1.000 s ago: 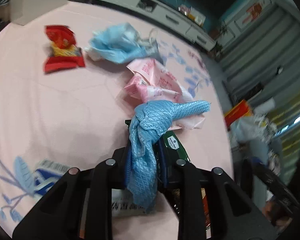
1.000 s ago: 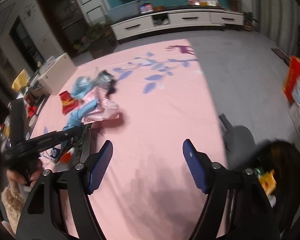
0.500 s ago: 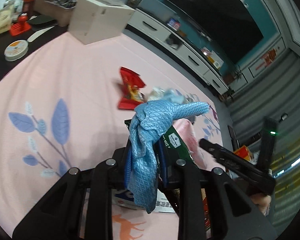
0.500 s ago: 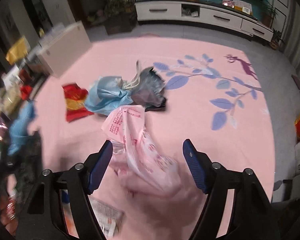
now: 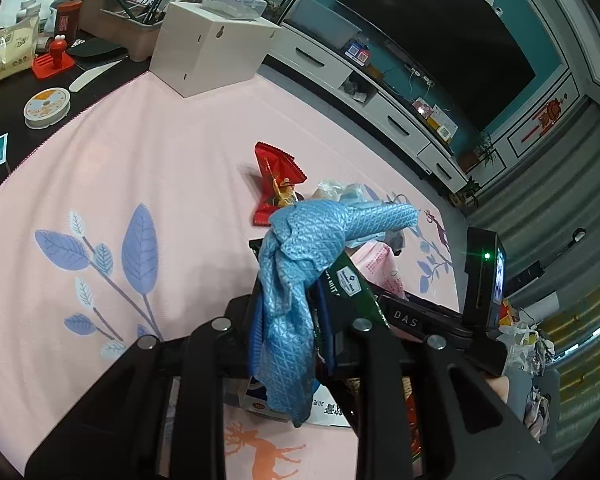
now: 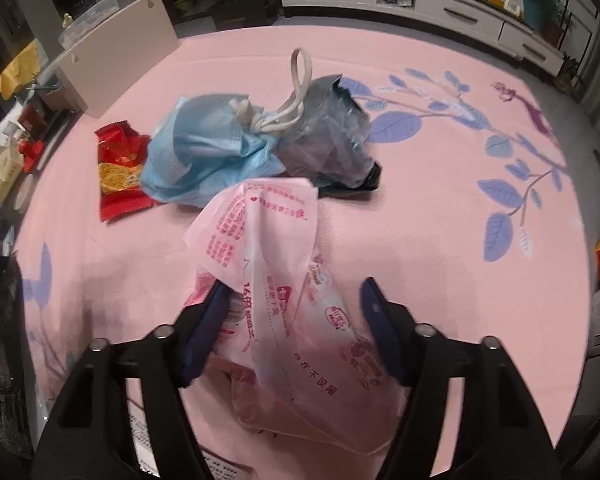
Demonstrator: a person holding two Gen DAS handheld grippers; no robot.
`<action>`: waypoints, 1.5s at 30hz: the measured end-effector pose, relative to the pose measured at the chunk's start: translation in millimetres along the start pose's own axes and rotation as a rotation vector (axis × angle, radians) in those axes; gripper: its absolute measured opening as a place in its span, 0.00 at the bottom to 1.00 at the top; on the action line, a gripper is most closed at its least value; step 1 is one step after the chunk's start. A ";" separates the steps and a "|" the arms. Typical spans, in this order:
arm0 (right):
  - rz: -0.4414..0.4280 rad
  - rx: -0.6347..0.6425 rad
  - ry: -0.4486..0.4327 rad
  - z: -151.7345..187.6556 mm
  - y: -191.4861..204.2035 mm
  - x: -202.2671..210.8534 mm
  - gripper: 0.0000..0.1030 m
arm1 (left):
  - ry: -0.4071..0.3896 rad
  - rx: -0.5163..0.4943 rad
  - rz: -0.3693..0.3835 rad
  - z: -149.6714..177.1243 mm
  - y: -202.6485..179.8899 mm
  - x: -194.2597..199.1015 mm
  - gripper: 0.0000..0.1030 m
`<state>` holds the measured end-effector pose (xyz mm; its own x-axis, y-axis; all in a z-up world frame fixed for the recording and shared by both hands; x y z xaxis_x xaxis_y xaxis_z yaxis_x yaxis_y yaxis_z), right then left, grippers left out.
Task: Collect trash
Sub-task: 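Grasp the pink printed bag with the right tool while the left tool holds the cloth, then carry the pink bag toward the bin with the right tool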
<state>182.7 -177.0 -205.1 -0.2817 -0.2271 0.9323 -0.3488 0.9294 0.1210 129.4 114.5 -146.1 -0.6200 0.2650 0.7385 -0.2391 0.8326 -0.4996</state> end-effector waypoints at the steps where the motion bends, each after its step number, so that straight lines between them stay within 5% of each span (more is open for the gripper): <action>1: -0.015 0.001 0.003 0.8 0.9 1.2 0.46 | -0.001 -0.002 -0.001 -0.1 -0.8 0.2 0.24; 7: -0.073 -0.038 -0.006 9.8 -1.7 19.8 0.22 | 0.000 -0.027 -0.004 0.9 -8.0 -2.1 0.24; 17: -0.127 -0.063 -0.187 65.1 -20.2 123.1 0.21 | 0.005 -0.085 0.047 9.6 -32.3 2.8 0.24; 27: -0.092 -0.228 -0.321 158.7 -89.3 209.3 0.21 | -0.038 -0.197 0.114 37.5 -79.9 43.3 0.24; 45: -0.040 -0.370 -0.462 236.3 -147.0 271.5 0.22 | -0.021 -0.351 0.132 110.1 -166.8 80.1 0.24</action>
Point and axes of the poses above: each gripper's, at about its wrist camera, not at the fingertips, and x roughly against the way its jaws point, y to its left, z to its underside, the point moved 4 cm from there along -x, roughly the way its jaws point, and after that the axes turned 5 degrees about y, right-handed, at the moved point
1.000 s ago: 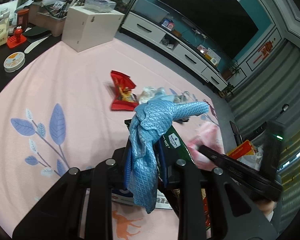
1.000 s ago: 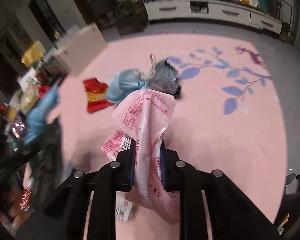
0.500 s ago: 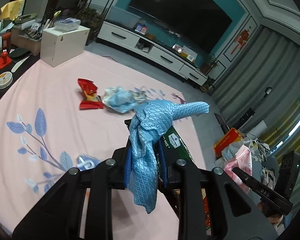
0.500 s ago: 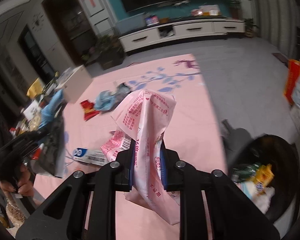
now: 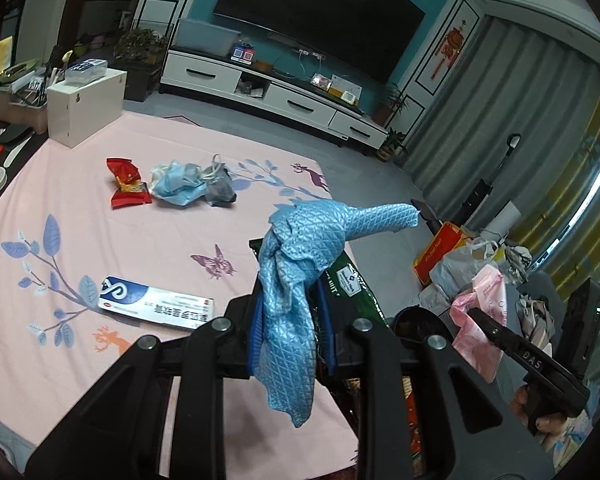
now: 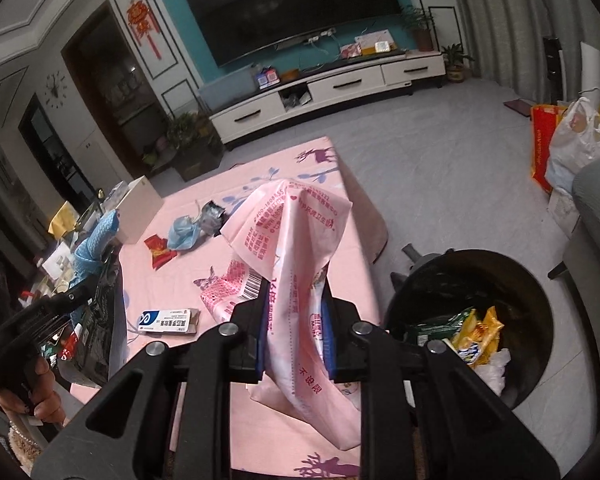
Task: Collect trash
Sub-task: 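Carry the pink bag toward the bin with the right tool, then move the left tool holding the blue cloth over the bin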
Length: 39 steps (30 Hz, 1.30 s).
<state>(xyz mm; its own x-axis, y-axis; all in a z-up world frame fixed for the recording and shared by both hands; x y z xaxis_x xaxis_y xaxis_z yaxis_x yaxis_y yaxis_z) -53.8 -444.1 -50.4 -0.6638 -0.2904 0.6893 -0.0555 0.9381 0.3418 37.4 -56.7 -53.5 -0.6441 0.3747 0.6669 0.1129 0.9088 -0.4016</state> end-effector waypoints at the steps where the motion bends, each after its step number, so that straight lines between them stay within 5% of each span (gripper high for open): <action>1: -0.006 -0.002 0.001 0.9 -1.8 1.0 0.22 | 0.002 -0.004 0.000 0.2 -2.6 -2.0 0.24; 18: 0.026 0.012 0.100 25.8 -11.4 -22.5 0.22 | 0.211 0.149 -0.141 32.6 56.6 -93.0 0.24; 36: 0.039 0.044 0.141 27.9 -3.6 -38.1 0.23 | 0.245 0.215 -0.124 45.9 87.0 -91.3 0.33; 39: 0.041 0.040 0.143 28.4 -4.5 -38.5 0.23 | 0.258 0.219 -0.092 47.9 88.5 -95.5 0.20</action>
Point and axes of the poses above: each gripper's, at about its wrist camera, not at the fingertips, and x roughly against the way its jaws point, y to its left, z to its underside, the point moved 4 cm from there along -x, roughly the way its jaws point, and after that the axes turned 5 degrees about y, right-handed, at the moved point
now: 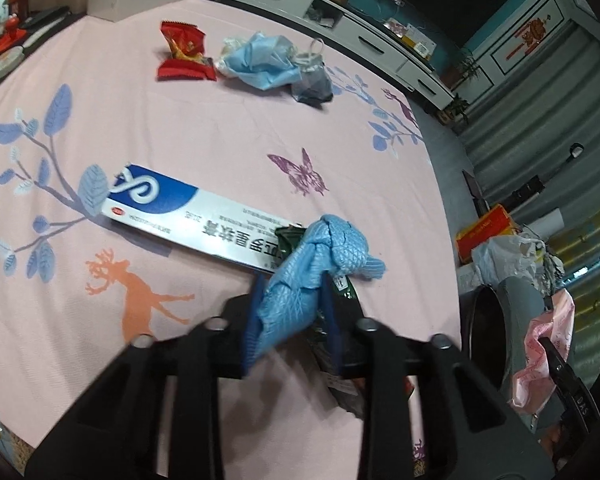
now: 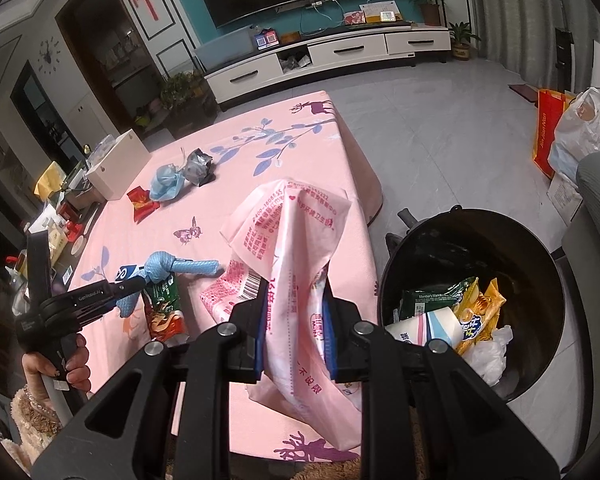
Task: Collect trash
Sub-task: 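Move the left tool holding the blue cloth over the bin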
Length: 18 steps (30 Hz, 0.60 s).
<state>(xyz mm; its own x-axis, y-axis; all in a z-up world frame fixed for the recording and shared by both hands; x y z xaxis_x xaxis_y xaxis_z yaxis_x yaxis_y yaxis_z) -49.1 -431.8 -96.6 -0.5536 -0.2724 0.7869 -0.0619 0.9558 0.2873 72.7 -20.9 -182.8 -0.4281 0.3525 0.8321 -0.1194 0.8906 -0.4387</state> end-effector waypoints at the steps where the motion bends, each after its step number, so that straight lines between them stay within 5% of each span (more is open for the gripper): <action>1: 0.001 -0.002 0.002 0.3 -0.5 -0.3 0.23 | 0.009 -0.005 0.008 0.7 -0.8 -2.3 0.15; 4: 0.005 -0.003 0.003 0.9 -1.0 0.3 0.23 | 0.016 0.004 0.006 2.7 -0.8 -4.9 0.06; 10: 0.007 -0.016 -0.002 1.3 -6.5 0.6 0.23 | -0.028 0.028 0.036 -0.4 -3.3 12.3 0.05; 18: 0.004 -0.017 -0.007 2.4 -5.9 3.0 0.23 | -0.184 0.028 0.105 -10.2 -14.8 80.3 0.05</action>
Point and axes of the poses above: each gripper's, at about its wrist camera, not at the fingertips, and x roughly against the way its jaws point, y to its left, z to its underside, the point moved 4 cm from there along -x, roughly the way its jaws point, and after that the axes turned 5 degrees about y, right-handed, at the moved point
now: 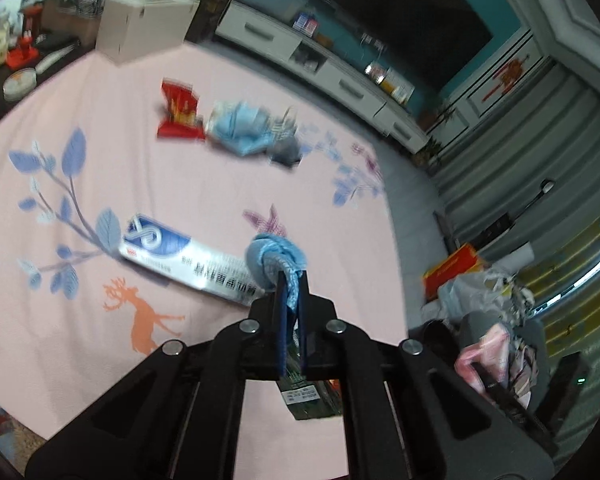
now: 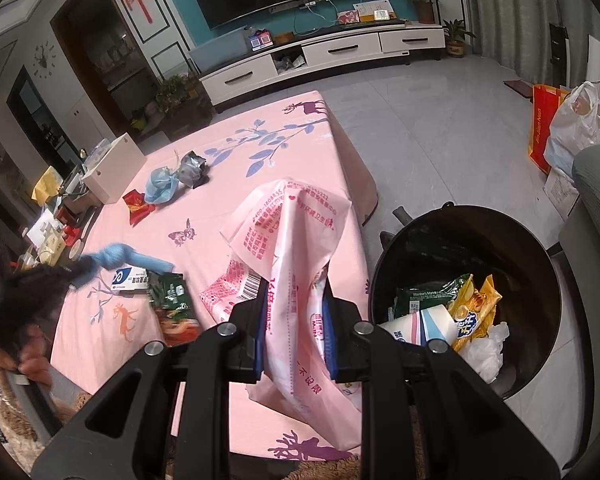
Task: Collect trash
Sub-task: 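Move the left tool holding the blue cloth over the bin, then open both tools to drop the pink bag and blue cloth into the bin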
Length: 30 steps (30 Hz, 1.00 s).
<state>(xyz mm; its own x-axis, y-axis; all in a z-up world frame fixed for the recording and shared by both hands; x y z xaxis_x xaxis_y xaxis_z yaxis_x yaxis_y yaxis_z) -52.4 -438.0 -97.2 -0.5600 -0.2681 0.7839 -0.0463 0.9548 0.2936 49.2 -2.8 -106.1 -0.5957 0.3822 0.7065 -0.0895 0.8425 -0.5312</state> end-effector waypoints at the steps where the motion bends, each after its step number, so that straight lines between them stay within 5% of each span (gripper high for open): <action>1: 0.000 0.000 0.000 0.2 -0.2 0.2 0.23 | -0.011 -0.003 0.007 -1.3 -2.1 4.9 0.05; 11: -0.001 -0.010 -0.024 -0.9 -3.7 9.3 0.23 | -0.074 -0.054 0.091 -3.3 -37.1 43.8 0.05; 30: 0.087 -0.182 -0.160 5.6 -92.8 67.4 0.23 | 0.118 -0.345 0.236 53.9 -184.0 -18.7 0.05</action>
<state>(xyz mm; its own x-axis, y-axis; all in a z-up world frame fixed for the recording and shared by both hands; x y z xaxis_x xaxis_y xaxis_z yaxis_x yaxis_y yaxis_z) -90.5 -544.0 -74.7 -0.6795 -0.1489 0.7184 0.1494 0.9306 0.3341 33.7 -185.4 -46.8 -0.4704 0.6035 0.6439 0.3218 0.7967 -0.5116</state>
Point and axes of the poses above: each gripper's, at about its wrist camera, not at the fingertips, and x roughly against the way its jaws point, y to its left, z to its underside, the point moved 4 cm from there along -x, roughly the way its jaws point, and after that the axes turned 5 degrees about y, right-handed, at the moved point
